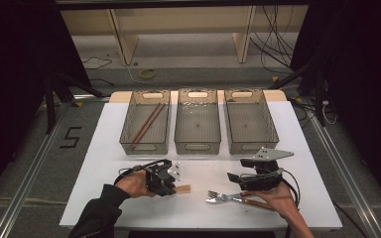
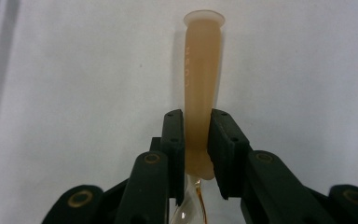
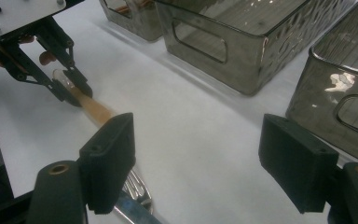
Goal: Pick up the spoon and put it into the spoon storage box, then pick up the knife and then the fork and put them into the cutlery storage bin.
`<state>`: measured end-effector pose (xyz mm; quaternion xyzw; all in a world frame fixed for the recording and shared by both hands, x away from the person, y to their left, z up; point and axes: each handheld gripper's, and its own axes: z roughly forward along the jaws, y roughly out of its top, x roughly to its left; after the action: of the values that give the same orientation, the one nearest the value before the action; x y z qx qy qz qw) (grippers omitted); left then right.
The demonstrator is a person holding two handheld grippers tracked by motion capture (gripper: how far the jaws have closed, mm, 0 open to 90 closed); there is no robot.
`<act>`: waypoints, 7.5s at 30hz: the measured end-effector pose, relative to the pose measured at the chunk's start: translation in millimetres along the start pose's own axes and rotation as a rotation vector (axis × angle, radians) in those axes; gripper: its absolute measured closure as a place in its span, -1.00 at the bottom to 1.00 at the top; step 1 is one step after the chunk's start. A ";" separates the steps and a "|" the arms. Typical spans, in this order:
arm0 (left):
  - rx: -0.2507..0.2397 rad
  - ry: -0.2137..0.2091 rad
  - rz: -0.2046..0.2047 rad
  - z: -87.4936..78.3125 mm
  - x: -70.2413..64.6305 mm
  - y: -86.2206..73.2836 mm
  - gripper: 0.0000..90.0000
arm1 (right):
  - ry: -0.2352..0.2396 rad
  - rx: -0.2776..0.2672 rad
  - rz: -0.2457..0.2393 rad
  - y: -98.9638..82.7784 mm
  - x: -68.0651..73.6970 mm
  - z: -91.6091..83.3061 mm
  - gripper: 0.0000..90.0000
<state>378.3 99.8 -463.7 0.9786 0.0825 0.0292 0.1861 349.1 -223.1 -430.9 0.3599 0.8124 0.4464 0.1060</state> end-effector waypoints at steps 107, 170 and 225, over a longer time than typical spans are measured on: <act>-0.563 0.186 -0.633 -53.5 145.9 80.0 0.73 | 0.021 -0.023 0.009 0.0 0.6 -0.7 -0.43; -0.739 0.134 -0.579 -75.5 50.5 -17.2 -0.51 | 0.071 0.165 -0.153 29.2 -7.1 -2.8 -0.44; -0.767 0.211 -0.534 -48.9 -13.3 -72.0 -0.58 | 0.027 0.503 -0.369 14.9 -6.9 8.9 -0.38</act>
<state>350.0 181.1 -445.2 0.7758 0.3326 0.1081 0.5253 365.7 -216.9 -425.2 0.2154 0.9503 0.2095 0.0822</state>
